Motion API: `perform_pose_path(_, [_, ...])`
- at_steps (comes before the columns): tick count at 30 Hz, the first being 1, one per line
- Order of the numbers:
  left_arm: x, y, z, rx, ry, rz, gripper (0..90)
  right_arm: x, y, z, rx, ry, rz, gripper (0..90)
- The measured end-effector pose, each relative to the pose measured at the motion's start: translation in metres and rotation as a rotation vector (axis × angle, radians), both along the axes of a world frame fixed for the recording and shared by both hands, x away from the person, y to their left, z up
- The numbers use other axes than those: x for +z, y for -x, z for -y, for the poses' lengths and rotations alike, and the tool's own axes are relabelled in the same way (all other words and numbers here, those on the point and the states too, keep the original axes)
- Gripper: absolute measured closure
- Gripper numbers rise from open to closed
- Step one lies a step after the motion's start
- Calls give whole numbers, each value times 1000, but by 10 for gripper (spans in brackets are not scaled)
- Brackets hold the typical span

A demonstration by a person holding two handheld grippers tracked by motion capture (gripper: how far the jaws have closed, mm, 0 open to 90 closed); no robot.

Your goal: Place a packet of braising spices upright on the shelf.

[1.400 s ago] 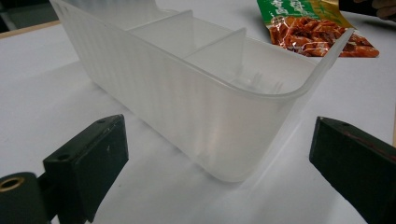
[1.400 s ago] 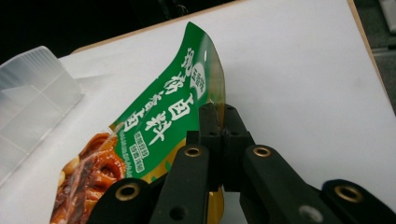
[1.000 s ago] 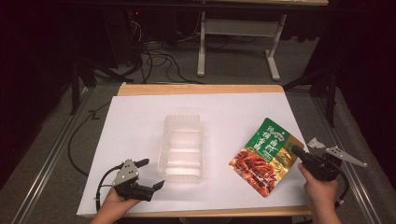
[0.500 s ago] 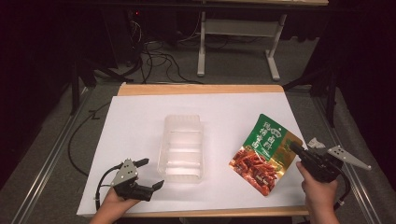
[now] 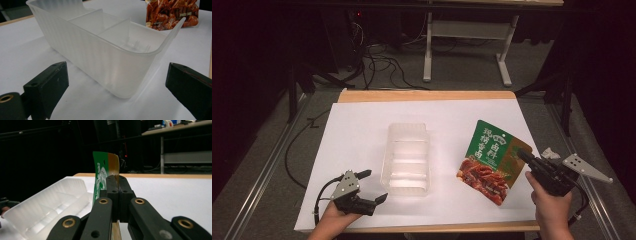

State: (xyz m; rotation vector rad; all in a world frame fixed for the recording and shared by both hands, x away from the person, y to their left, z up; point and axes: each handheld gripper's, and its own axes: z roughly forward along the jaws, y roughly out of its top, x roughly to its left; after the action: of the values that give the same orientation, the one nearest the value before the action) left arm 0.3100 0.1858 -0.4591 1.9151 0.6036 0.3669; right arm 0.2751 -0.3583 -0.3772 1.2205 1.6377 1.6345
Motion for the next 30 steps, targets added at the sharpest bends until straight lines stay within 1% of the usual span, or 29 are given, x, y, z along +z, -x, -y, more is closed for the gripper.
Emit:
perform_pose_path(7, [0,0,0,1,0,1,53,17,6,-21,42,48,63,900])
perform_pose_path(8, [0,0,0,1,0,1,53,17,6,-21,42,48,63,900])
perform_pose_path(9, [0,0,0,1,1,0,53,21,7,-26,42,57,85,900])
perform_pose_path(10, [0,0,0,1,1,0,53,21,7,-26,42,57,85,900])
perform_pose_path(12, [0,0,0,1,0,1,53,25,9,-28,31,61,109,900])
perform_pose_path(13, [0,0,0,1,-1,0,53,28,9,-28,7,70,138,900])
perform_pose_path(14, [0,0,0,0,-2,0,53,29,9,-27,-8,75,143,900])
perform_pose_path(16, [0,0,0,0,-1,-2,53,27,7,-24,-32,81,150,900])
perform_pose_path(19, [-1,0,1,0,-1,-4,53,18,4,-17,-63,77,136,900])
perform_pose_path(20, [-1,0,1,0,-1,-4,53,18,4,-17,-63,77,136,900])
perform_pose_path(21, [-1,0,0,0,0,-4,53,13,5,-14,-72,83,134,900])
perform_pose_path(23, [-1,0,0,0,-1,-4,54,12,8,-13,-79,95,142,900])
perform_pose_path(28, [0,1,0,0,0,-1,54,8,17,-12,-75,100,152,900])
perform_pose_path(30, [1,1,0,0,-2,1,54,6,21,-13,-81,118,154,900])
